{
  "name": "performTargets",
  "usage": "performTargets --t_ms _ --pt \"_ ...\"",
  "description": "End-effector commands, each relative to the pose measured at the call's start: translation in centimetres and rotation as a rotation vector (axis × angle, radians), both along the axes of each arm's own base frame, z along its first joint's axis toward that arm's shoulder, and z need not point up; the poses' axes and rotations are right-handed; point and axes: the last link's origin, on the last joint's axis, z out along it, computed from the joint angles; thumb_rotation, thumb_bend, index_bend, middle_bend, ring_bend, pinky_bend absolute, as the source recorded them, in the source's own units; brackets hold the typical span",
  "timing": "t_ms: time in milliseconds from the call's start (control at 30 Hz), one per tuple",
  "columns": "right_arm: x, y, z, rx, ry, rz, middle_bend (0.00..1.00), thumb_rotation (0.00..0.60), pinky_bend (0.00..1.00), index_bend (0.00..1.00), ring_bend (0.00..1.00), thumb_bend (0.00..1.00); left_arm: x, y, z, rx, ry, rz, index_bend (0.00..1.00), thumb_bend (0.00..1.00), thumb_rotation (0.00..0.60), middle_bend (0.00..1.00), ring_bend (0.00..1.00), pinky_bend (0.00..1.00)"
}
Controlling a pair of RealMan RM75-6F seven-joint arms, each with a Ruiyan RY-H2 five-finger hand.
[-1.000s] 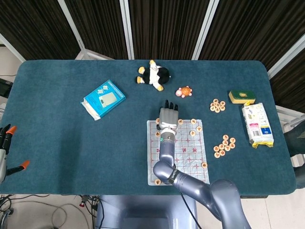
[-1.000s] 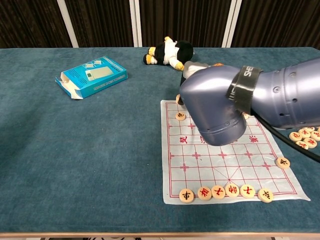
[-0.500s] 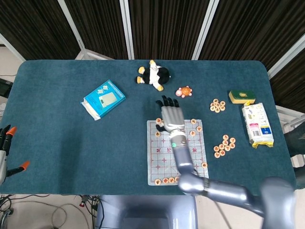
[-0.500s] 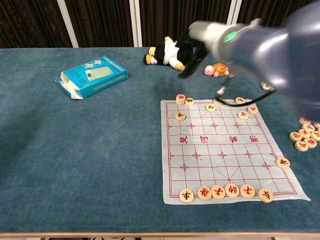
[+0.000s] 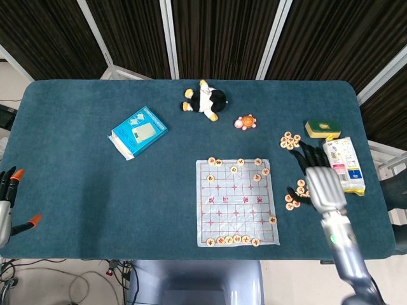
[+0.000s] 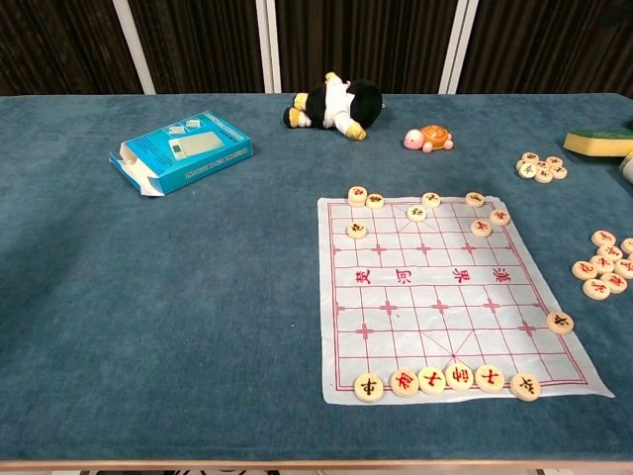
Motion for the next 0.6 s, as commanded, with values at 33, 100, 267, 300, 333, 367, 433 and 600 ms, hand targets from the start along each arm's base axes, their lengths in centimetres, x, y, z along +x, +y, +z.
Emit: performTargets --t_ms 33,100,267,300,333,367,433,600 --pt "-5.3 7.4 1.3 0.004 0.020 -0.030 0.00 0.600 0.00 0.14 0.00 0.35 -0.1 0.2 0.0 0.001 -0.009 -0.006 0.00 0.05 0.600 0.00 0.00 0.02" --pt "-6.3 8.6 1.0 0.003 0.046 -0.023 0.00 0.600 0.00 0.14 0.00 0.35 -0.1 0.2 0.1 0.001 -0.013 -0.011 0.00 0.05 0.600 0.00 0.00 0.02" --pt "-8.2 10.0 0.3 -0.052 0.152 -0.008 0.00 0.600 0.00 0.11 0.00 0.34 -0.4 0.5 0.3 0.003 -0.026 -0.003 0.00 0.05 0.600 0.00 0.00 0.02" --pt "-8.5 10.2 0.2 -0.062 0.173 -0.009 0.00 0.600 0.00 0.10 0.00 0.34 -0.5 0.5 0.3 0.005 -0.027 0.002 0.00 0.05 0.600 0.00 0.00 0.02" --pt "-8.9 10.4 0.1 -0.072 0.195 -0.012 0.00 0.600 0.00 0.08 0.00 0.34 -0.6 0.6 0.4 0.006 -0.027 0.008 0.00 0.05 0.600 0.00 0.00 0.02" --pt "-9.2 10.5 0.0 -0.082 0.214 -0.019 0.00 0.600 0.00 0.07 0.00 0.34 -0.7 0.6 0.5 0.007 -0.028 0.014 0.00 0.05 0.600 0.00 0.00 0.02" --pt "-9.4 10.5 0.0 -0.093 0.263 -0.025 0.00 0.600 0.00 0.05 0.00 0.34 -0.8 0.7 0.5 0.007 -0.031 0.021 0.00 0.05 0.600 0.00 0.00 0.02" --pt "-9.5 10.6 -0.1 -0.111 0.271 -0.038 0.00 0.600 0.00 0.04 0.00 0.35 -0.7 0.6 0.4 -0.006 -0.028 0.027 0.00 0.05 0.600 0.00 0.00 0.02"
